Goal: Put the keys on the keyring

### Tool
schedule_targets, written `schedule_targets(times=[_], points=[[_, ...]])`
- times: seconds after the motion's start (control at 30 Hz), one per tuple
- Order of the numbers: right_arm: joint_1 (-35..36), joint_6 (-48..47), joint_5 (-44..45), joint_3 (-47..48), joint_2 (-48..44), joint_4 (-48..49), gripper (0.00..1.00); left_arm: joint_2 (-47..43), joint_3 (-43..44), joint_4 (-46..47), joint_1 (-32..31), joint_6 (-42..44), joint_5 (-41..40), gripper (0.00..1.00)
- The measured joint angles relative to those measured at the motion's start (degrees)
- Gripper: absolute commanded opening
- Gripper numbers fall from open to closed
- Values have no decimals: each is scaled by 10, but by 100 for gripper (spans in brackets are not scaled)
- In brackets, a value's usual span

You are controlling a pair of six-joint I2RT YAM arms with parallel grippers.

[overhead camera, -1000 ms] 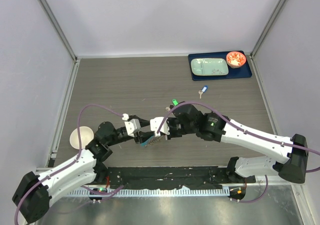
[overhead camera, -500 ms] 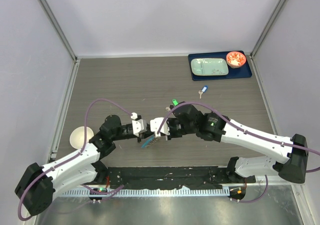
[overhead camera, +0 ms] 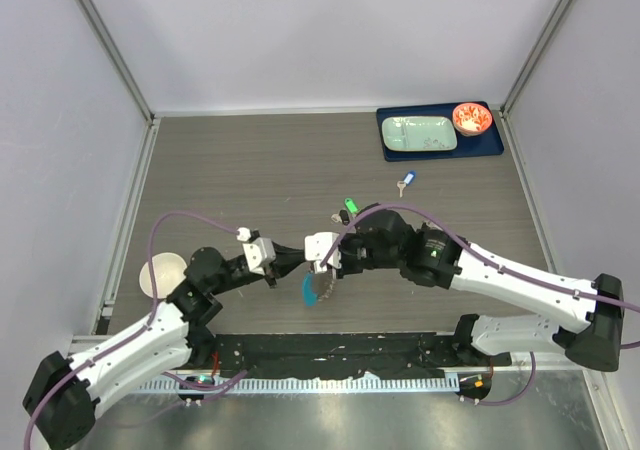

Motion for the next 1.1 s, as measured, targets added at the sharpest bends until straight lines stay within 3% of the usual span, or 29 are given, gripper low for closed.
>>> schedule_targets(times=[0.2,0.47,0.77,0.87,1.1], points=[[2,19,-4,-40,-26,70,1,-59,-38,49,-3,-97,-53,0],[2,50,-16,-103,-35,166,1,-69,-87,120,-3,-203,-97,0],[1,75,-18,-133,-28,250,1,-59,-104,176,-3,-256,-144,0],[0,75,-12,-133,-26,255,1,-59,-106,182,-3,-260,-152,13],[3,63,-6,-119,-26,182,1,-114,-108,145,4,-217,-189,28]])
